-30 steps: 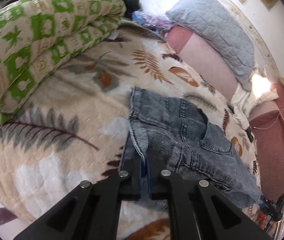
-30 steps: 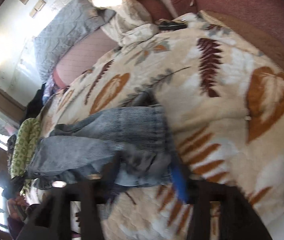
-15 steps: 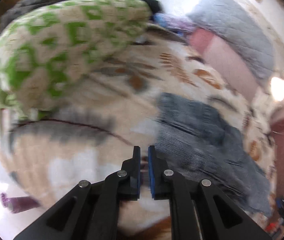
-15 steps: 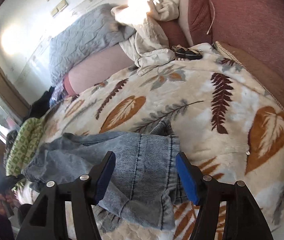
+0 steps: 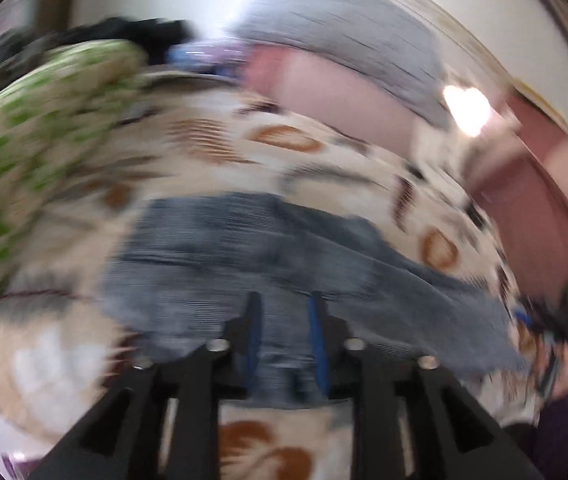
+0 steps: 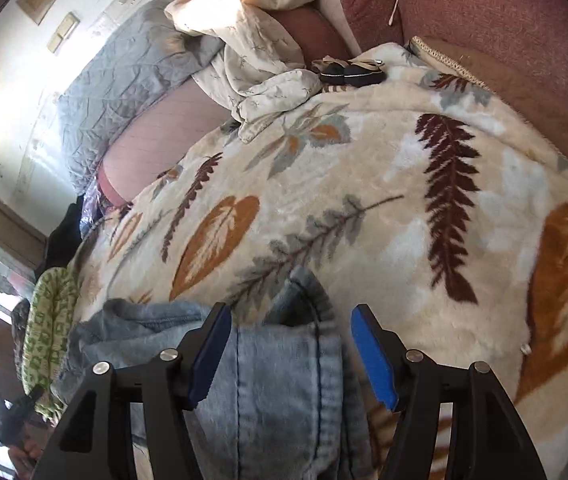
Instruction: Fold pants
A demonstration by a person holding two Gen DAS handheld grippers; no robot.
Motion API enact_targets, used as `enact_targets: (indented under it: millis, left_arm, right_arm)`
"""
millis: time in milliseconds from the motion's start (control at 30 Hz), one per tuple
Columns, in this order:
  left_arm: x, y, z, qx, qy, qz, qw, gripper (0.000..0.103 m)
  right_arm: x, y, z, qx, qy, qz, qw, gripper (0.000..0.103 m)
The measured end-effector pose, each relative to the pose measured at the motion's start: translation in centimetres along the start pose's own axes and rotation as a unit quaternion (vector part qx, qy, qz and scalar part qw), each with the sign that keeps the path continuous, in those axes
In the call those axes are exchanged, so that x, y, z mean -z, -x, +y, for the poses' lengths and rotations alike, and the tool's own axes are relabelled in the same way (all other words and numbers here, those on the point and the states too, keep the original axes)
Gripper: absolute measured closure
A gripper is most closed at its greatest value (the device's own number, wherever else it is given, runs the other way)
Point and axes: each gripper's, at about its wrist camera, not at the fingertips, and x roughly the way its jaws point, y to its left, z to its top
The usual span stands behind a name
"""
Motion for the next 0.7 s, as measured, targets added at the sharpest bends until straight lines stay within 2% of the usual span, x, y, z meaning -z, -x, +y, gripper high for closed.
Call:
enact_targets:
  millis: [33,100,200,267,333,533,600,633,700]
  left_arm:
    - [0.1,-0.9,-1.4,0.003,-0.018,0.005,0.9998,0.067]
    - [0.5,-2.5,-2.8,-0.002,-0.032,0.019,0.9993,0.067]
    - [0.9,-3.8,-2.6,0.003,-0.013,0.039,0.9991,0.067]
    - [1.2,-4.2,-2.4,0.006,-0.010,0.043,0.9990,0.067]
    - [1.3,-4.4,-2.5,0.003,-0.017,0.041,0.9990,0.067]
    - [1.2,-6.0,-3.1,0.005,-0.017,0.045,0.9988,0.067]
    - [1.3,-6.4,-3.4,0.007,-0.020,0.047,0.9986,0.067]
    - [1.3,-6.6,-3.6,0.010,-0.020,0.049,0.9985,0.067]
    - [1.4,-6.7,-3.9,0.011,-0.021,0.051,0.9984,0.067]
  right_arm:
    - [-0.4,-0.3,-0.1,0.001,-0.002,0.000,1.000,0.037]
    - [-1.0,-1.0,-0.2,0.004,0.004,-0.002,1.000,0.037]
    - [-1.6,-1.9,-0.6,0.017,0.023,0.004,1.000,0.037]
    - [-1.4,-1.9,-1.7,0.018,0.010,0.020,1.000,0.038]
    - [-0.6,-1.2,-2.7,-0.001,0.007,0.038,0.999,0.045]
    - [2.5,2.0,-4.5,-0.033,0.009,0.048,0.998,0.055]
    - [3.2,2.4,-5.1,-0.036,0.006,0.051,0.998,0.058]
    - [3.5,2.4,-5.4,-0.036,0.004,0.056,0.998,0.066]
    - [3.8,2.0,-5.8,-0.031,0.003,0.069,0.997,0.069]
